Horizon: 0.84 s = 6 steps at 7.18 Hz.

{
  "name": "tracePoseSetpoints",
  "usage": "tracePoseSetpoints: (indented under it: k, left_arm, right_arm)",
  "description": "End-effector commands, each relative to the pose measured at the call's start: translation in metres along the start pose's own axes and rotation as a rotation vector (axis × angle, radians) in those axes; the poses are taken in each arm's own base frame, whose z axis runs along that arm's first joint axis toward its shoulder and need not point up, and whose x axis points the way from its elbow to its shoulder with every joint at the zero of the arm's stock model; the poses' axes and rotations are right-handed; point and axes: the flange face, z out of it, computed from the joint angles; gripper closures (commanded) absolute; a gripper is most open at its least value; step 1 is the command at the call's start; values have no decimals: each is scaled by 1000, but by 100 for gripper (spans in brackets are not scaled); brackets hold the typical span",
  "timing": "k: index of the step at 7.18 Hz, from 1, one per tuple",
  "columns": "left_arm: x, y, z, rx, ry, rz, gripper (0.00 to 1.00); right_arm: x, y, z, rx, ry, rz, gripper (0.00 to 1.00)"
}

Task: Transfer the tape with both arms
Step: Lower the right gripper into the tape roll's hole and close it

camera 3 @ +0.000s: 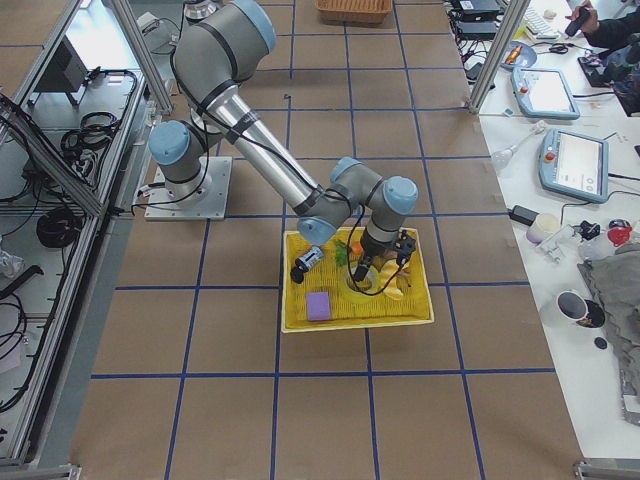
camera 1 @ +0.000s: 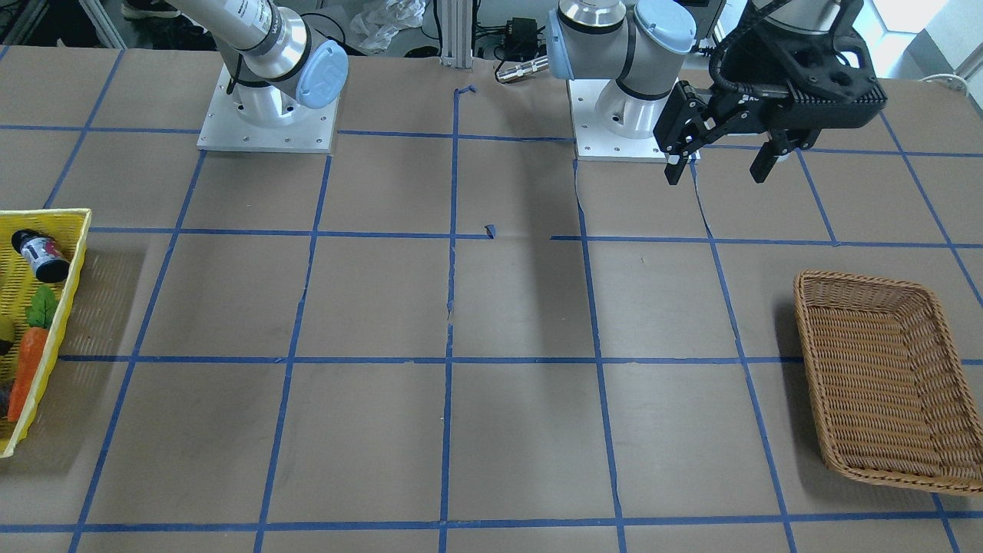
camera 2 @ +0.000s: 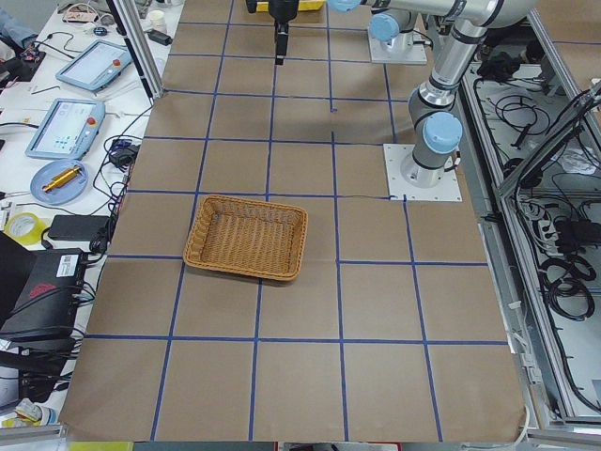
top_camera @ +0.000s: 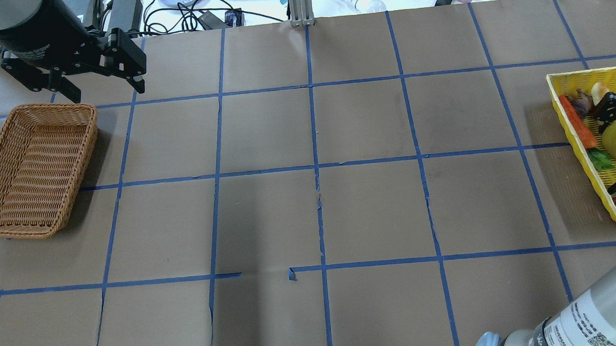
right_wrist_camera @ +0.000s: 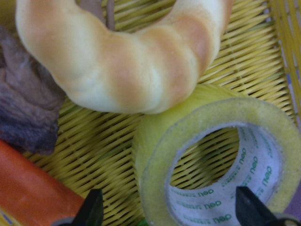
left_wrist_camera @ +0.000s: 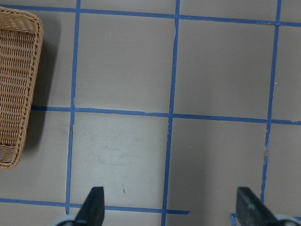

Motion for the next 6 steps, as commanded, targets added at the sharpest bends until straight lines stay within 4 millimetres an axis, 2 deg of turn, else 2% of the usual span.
tracePoseSetpoints:
  k: [1,2,4,6]
  left_arm:
    - [0,1,0,-1,-1,0,0]
    - [0,0,-1,1,-1,0,0]
    - [0,0,-1,1,-1,0,0]
    - [0,0,-1,3,1,-3,0]
  right_arm:
    - [-2,3,5,-10,-1,14,22]
    - [-3,4,7,-14,-4,18,36]
    - [-4,3,6,-12,-20,21,100]
    - [-2,4,-1,-10,-15,23,100]
